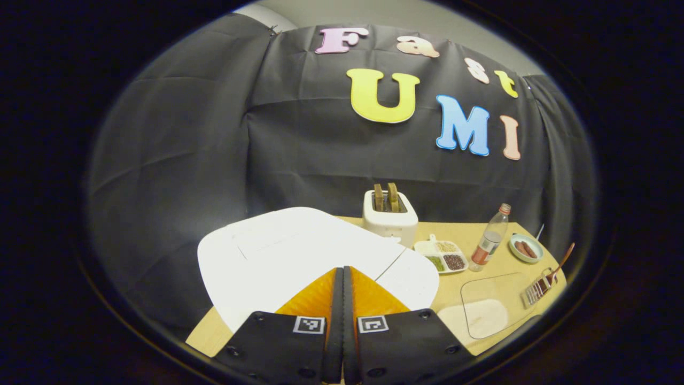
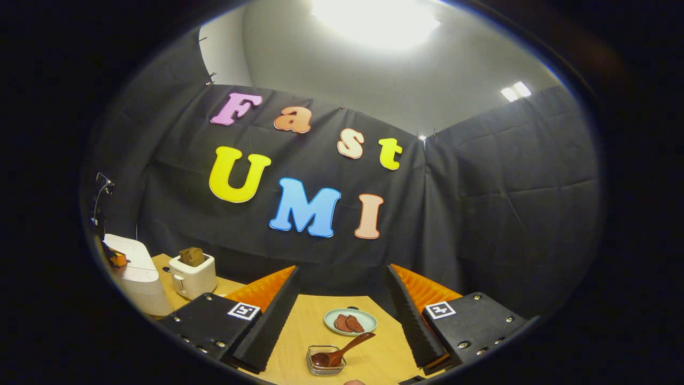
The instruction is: Close the left gripper, press the button to open the rice cooker; take a wooden spoon from the chopstick holder with the right hand, scoop a spoonful of rice and pour it into the rice cooker, then put the wooden spoon back into the chopstick holder.
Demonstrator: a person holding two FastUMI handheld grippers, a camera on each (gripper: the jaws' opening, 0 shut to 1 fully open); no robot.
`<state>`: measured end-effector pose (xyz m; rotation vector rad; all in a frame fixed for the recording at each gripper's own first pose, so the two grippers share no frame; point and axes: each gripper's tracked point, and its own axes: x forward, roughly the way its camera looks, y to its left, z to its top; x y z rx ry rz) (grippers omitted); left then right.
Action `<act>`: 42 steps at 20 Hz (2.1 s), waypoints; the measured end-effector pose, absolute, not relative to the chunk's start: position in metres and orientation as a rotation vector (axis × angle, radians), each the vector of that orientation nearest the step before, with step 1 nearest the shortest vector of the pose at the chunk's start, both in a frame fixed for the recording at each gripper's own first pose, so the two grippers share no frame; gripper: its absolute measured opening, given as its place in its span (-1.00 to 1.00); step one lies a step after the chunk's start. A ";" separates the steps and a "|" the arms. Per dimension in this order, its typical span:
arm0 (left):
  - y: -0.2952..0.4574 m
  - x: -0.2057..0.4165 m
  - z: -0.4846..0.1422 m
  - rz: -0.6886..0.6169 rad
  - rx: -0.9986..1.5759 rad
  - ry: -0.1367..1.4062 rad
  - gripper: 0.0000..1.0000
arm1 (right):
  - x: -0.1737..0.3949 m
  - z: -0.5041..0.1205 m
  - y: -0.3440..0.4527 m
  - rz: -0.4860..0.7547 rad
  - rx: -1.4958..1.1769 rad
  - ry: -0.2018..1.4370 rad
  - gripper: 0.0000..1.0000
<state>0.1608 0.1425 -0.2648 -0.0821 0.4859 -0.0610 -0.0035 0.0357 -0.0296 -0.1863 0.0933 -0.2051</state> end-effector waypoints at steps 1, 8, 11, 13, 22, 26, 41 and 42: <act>0.142 0.159 -0.266 -0.057 -0.082 0.485 -0.82 | -0.002 -0.029 0.036 -0.201 -0.187 0.093 0.93; 0.141 0.165 -0.258 -0.022 -0.059 0.495 -0.82 | -0.001 -0.028 0.027 -0.172 -0.182 0.084 0.93; 0.149 0.169 -0.231 0.008 -0.025 0.436 -0.82 | -0.002 -0.026 0.015 -0.172 -0.176 0.074 0.93; 0.156 0.171 -0.211 0.036 -0.014 0.404 -0.82 | -0.002 -0.028 0.007 -0.170 -0.172 0.077 0.93; 0.138 0.144 -0.086 0.079 -0.022 0.147 -0.16 | 0.010 -0.046 -0.042 -0.175 -0.132 0.105 0.93; 0.107 0.120 -0.049 0.053 -0.045 0.065 0.86 | 0.024 -0.062 -0.056 -0.151 -0.092 0.133 0.93; 0.067 0.068 0.007 0.094 0.044 -0.005 0.92 | 0.076 -0.216 -0.079 -0.075 0.195 0.445 0.94; 0.067 0.063 0.008 0.097 0.045 -0.004 0.90 | 0.077 -0.225 -0.079 -0.075 0.213 0.470 0.95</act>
